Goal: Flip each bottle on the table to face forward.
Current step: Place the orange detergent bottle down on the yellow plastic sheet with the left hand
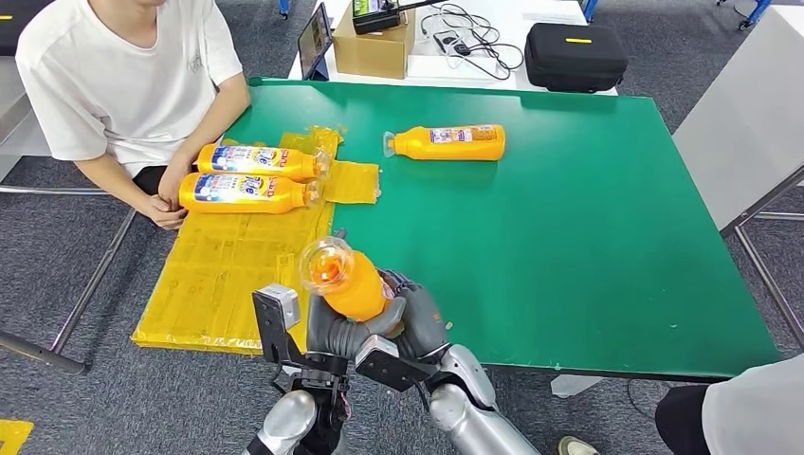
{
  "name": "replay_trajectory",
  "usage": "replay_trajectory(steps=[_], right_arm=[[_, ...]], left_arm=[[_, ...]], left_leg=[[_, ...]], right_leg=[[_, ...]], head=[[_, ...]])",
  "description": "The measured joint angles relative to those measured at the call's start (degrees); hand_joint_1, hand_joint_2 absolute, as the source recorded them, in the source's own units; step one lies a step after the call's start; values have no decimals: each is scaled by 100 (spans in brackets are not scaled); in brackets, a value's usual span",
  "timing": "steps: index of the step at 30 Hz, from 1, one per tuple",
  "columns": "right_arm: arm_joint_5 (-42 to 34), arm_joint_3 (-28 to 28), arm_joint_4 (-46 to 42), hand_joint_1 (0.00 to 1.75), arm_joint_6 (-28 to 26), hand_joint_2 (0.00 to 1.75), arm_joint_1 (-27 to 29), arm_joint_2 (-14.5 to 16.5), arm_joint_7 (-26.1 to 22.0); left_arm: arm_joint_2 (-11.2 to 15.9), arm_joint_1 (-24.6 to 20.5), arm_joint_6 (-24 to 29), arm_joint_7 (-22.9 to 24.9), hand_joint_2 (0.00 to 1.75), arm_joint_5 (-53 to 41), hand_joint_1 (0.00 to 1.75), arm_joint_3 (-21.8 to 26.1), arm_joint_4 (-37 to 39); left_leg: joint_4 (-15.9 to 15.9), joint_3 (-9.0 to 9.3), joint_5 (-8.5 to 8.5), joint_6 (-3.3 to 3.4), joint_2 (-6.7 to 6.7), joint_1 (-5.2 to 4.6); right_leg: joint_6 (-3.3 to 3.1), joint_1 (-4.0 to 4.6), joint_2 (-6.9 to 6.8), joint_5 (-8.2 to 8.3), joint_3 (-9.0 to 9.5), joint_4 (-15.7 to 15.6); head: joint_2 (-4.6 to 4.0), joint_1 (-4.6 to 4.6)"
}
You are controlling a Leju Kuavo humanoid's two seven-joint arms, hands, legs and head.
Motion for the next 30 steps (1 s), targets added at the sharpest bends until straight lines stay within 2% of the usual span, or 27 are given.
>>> replay_trajectory(steps=[1, 2, 3, 5, 6, 7, 11, 15, 30], right_arm=[[-57, 9, 34, 175, 21, 175, -12, 7, -10], [-94, 22, 72, 153, 32, 175, -26, 9, -11], [-128, 36, 109, 110, 44, 175, -43, 13, -14], [-219, 63, 180, 22, 94, 87, -77, 20, -44], [-299, 73, 210, 0, 145, 44, -90, 22, -83], [-413, 78, 235, 0, 230, 0, -97, 23, -138], [-915, 79, 272, 0, 562, 0, -100, 36, -355], [-1164, 79, 310, 0, 585, 0, -115, 40, -444], [-1626, -88, 437, 0, 295, 0, -176, 143, -654]], left_arm=[[0, -5, -62, 10, 175, 112, 3, -1, 1], [0, -8, -116, 18, 175, 192, 42, -1, 1], [0, -9, -157, 33, 175, 254, 86, -1, 1], [0, -16, -229, 123, 175, 431, 170, 4, 0], [0, -24, -277, 200, 175, 570, 175, 12, -1], [1, -33, -336, 280, 175, 729, 175, 26, -1], [9, -59, -727, 445, 175, 1353, 168, 112, -2], [37, -74, -972, 487, 175, 1601, 174, 155, -20], [111, -494, -818, 339, 175, 1244, 175, 139, 169]], left_leg=[[0, 0, 0, 0, 0, 0], [0, 0, 0, 0, 0, 0], [0, -1, 0, 0, -1, 0], [0, -1, 0, 0, -1, 0], [0, -1, 0, 0, -2, 0], [0, -1, 0, 0, -3, 0], [0, -1, 0, 0, -1, 0], [0, -1, 0, 0, -2, 0], [0, -1, 1, 0, -3, 0]], right_leg=[[0, 0, 0, 0, 0, 0], [0, 0, 0, 0, 0, 0], [0, 0, 0, 0, 0, 0], [0, 0, 0, 0, 0, 0], [0, 0, 0, 0, 0, 0], [0, 0, 0, 0, 0, 0], [0, 0, 0, 0, 0, 1], [0, 0, 0, 0, 0, 1], [0, 0, 0, 0, 0, 1]], head=[[0, 1], [0, 1], [0, 1], [0, 1], [0, 1], [0, 1], [0, 1], [0, 1], [0, 2]])
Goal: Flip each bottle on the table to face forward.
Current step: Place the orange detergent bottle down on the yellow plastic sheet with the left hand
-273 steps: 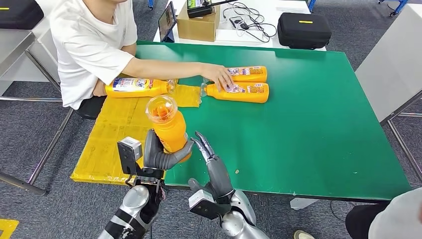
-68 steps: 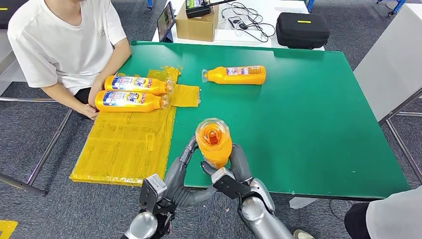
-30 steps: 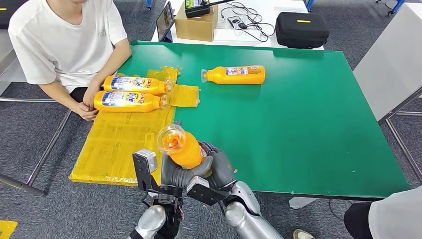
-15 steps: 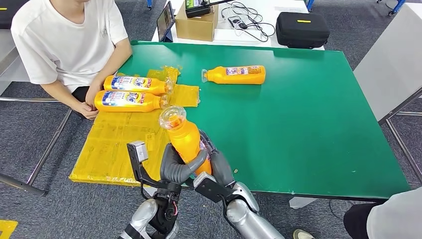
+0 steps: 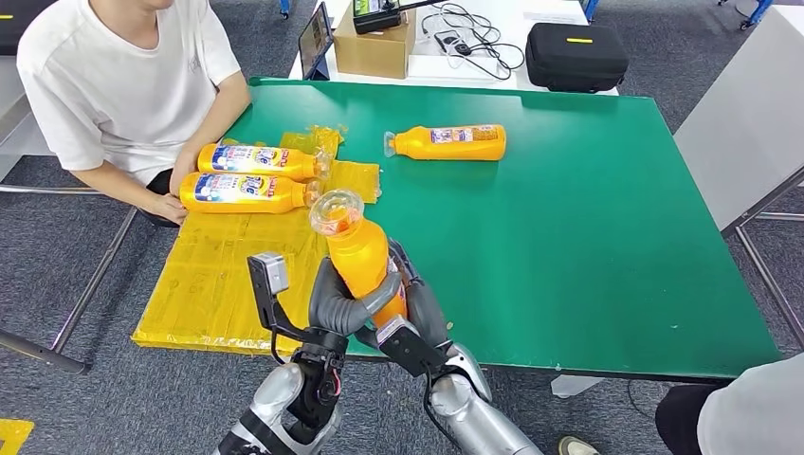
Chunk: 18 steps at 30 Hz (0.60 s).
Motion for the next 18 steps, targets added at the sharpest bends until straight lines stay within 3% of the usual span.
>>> replay_trajectory(steps=[3, 5, 7, 9, 14, 16, 18], right_arm=[[-120, -48, -121, 0, -250, 0, 146, 5, -113], [-255, -113, -298, 0, -451, 0, 293, 12, -198], [-412, -237, -485, 0, -625, 0, 417, 19, -272], [-531, -377, -631, 0, -709, 0, 497, 20, -315], [-653, -654, -774, 0, -706, 0, 565, 64, -362], [-711, -770, -781, 0, -713, 0, 576, 80, -403], [-761, -871, -781, 0, -722, 0, 585, 92, -436]], left_arm=[[13, -153, 493, -39, 175, -190, 175, 56, 133], [50, -343, 1186, -222, 175, -651, 175, 178, 358], [93, -607, 2227, -665, 175, -1616, 175, 396, 758], [99, -897, 2910, -1185, 175, -2899, 175, 794, 1250], [-107, -1537, 3027, -1603, 175, -6347, 175, 2490, 2229], [-168, -1798, 3031, -1563, 175, -6953, 175, 3137, 2606], [-172, -2021, 3033, -1479, 175, -6970, 175, 3573, 2964]], left_leg=[[0, -1, -1, 0, 0, 0], [0, -2, -1, 0, 1, 0], [0, -1, 1, -1, 2, 2], [0, -2, 8, -1, -1, 3], [0, 0, 15, -1, 9, 3], [0, 0, 16, 0, 8, 2], [1, 0, 16, 0, 7, 1]], right_leg=[[0, 0, 0, 0, -1, 0], [0, 1, 0, 0, -3, 0], [-1, 2, 0, 0, -5, 0], [-1, 2, -1, 1, -3, 2], [-2, 1, 2, 6, -2, 4], [-1, 0, 1, 6, -2, 4], [-1, 1, 1, 7, -2, 4]], head=[[0, 1], [0, -1], [0, -2], [0, 0], [0, 1], [0, 2], [0, 1]])
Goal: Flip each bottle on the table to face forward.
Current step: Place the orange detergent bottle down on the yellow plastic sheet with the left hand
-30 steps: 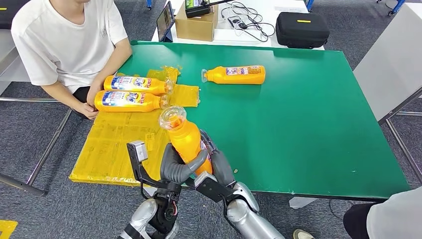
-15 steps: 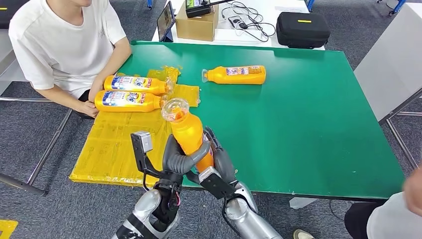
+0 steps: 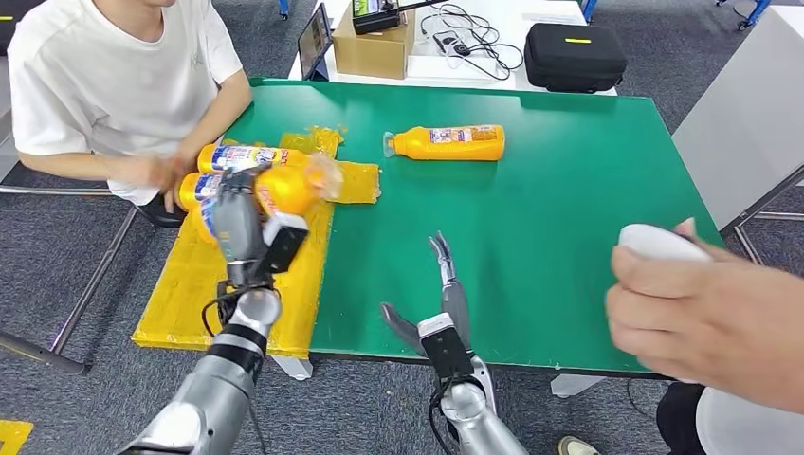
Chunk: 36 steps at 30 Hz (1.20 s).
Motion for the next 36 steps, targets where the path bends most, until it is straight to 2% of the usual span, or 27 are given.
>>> replay_trajectory(steps=[4, 8, 10, 13, 17, 20, 22, 24, 25, 26, 28, 29, 30, 34, 36], right_arm=[[-44, -151, 0, 0, -1, 0, 30, 10, -27], [-45, -224, 0, 0, 3, 0, 48, 13, -32], [-45, -240, 0, 0, 29, 0, 53, 13, -33], [-54, -274, 1, 0, 128, 0, 55, 14, -34], [-63, -317, 2, 0, 308, 0, 58, 34, -33], [-62, -327, 1, 0, 449, 0, 73, 60, -16], [-62, -332, 1, 0, 516, 0, 96, 71, 1], [-55, -339, 1, 0, 578, 0, 115, 75, 10], [-50, -342, 2, 0, 606, 0, 120, 77, 14], [-44, -345, 2, 0, 635, 0, 122, 80, 16], [-34, -356, 5, 0, 692, 0, 122, 92, 16], [-30, -362, 8, 0, 725, 0, 122, 101, 16], [-26, -368, 14, 0, 754, 0, 122, 109, 16], [-13, -380, 33, 0, 816, 0, 122, 139, 16], [-12, -389, 37, 0, 826, 0, 122, 149, 16]], left_arm=[[10, -259, 2, 78, 175, -65, 175, 520, 487], [10, -355, 3, 122, 175, -242, 175, 743, 714], [12, -365, 3, 319, 175, -902, 175, 863, 749], [81, -402, 3, 918, 175, -2419, 175, 999, 853], [357, -578, -17, 1985, 0, -3954, 175, 890, 1514], [561, -667, -235, 2531, 0, -4494, 175, 640, 2053], [645, -684, -462, 2658, 0, -4619, 174, 475, 2299], [703, -692, -747, 2663, 87, -4657, 170, 333, 2490], [726, -696, -900, 2652, 131, -4666, 164, 269, 2569], [745, -701, -1054, 2633, 131, -4673, 145, 212, 2638], [780, -738, -1352, 2599, 44, -4672, 82, 110, 2742], [798, -769, -1521, 2585, 0, -4671, 56, 64, 2784], [819, -810, -1698, 2576, 0, -4661, 42, 20, 2819], [874, -922, -2200, 2555, 0, -4559, 42, -93, 2922], [879, -928, -2249, 2553, 0, -4548, 23, -127, 2948]], left_leg=[[1, -1, 0, 0, -8, 0], [0, -3, -2, -1, -6, 0], [0, -4, -2, -1, -7, 0], [0, -4, -2, -1, -6, 0], [0, -2, -1, -1, -2, 1], [0, -1, 1, -1, -3, 2], [0, -2, 0, -1, -3, 2], [0, -3, 0, -1, -4, 2], [0, -4, 0, -1, -5, 2], [0, -5, -1, -1, -5, 1], [0, -5, -1, -1, -7, 0], [0, -5, -1, -1, -9, 0], [0, -5, -2, -1, -10, 0], [0, 0, -1, 0, -11, 0], [0, 1, 0, 0, -10, 1]], right_leg=[[1, 0, -2, -1, 0, 1], [1, 0, -1, -2, -1, 0], [0, 0, -1, -2, -1, 0], [0, 0, -1, -2, -1, 0], [0, 1, 0, -2, -2, 0], [0, 2, 0, -2, -2, 2], [0, 1, 0, -2, -2, 3], [0, 1, 0, -2, -2, 2], [0, 0, -1, -2, -2, 2], [0, 0, -1, -2, -2, 1], [0, -1, -1, -2, -1, 0], [0, -1, -2, -3, 0, 0], [0, -1, -3, -3, 0, 0], [0, 0, -3, -2, 5, 0], [0, 0, -3, -2, 5, 1]], head=[[0, 0], [0, 1], [0, 1], [0, 1], [0, -1], [0, -1], [0, -1], [0, 1], [0, 1], [0, 1], [0, 1], [0, 1], [0, 1], [0, -1], [0, 0]])
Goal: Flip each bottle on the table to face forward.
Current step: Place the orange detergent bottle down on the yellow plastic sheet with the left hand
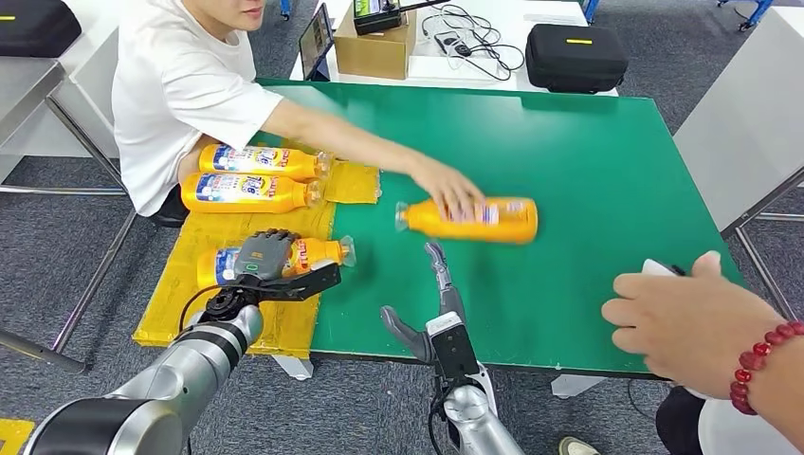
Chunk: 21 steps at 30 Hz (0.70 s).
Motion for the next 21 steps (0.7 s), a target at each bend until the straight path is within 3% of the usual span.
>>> replay_trajectory(steps=[2, 3, 9, 16, 21], right_arm=[[0, -9, 3, 0, 5, 0, 0, 6, 0], [1, -12, 4, 0, 9, 0, 0, 7, 0], [5, -36, 26, 0, 103, 0, -1, 27, -5], [-90, -93, 75, 0, 270, 0, -2, 57, -22], [-166, -117, 126, 0, 340, 0, -3, 68, -70]], left_arm=[[4, -2, -22, -3, 0, 18, 2, -21, 15], [7, -3, -45, -15, 0, 50, 0, -28, 21], [16, -32, -366, -409, 0, 546, 0, -54, 33], [9, -208, -1534, -1122, 0, 1661, 0, 138, 25], [9, -218, -1830, -1449, 0, 1944, 0, 141, -25]], left_leg=[[0, 1, 0, 0, 0, 0], [0, 2, 0, 0, 0, 0], [0, 3, 0, 0, -14, 0], [-1, 25, 7, -1, -50, 0], [-2, 32, 12, -1, -51, 0]], right_leg=[[0, 0, 0, 0, 1, 0], [0, 0, 0, 0, 1, 1], [0, 0, -8, -1, 6, 0], [-3, -1, -39, -5, 40, -1], [-2, -1, -41, -3, 48, -1]], head=[[0, 1], [0, 0], [0, 0], [0, 0], [0, 1]])
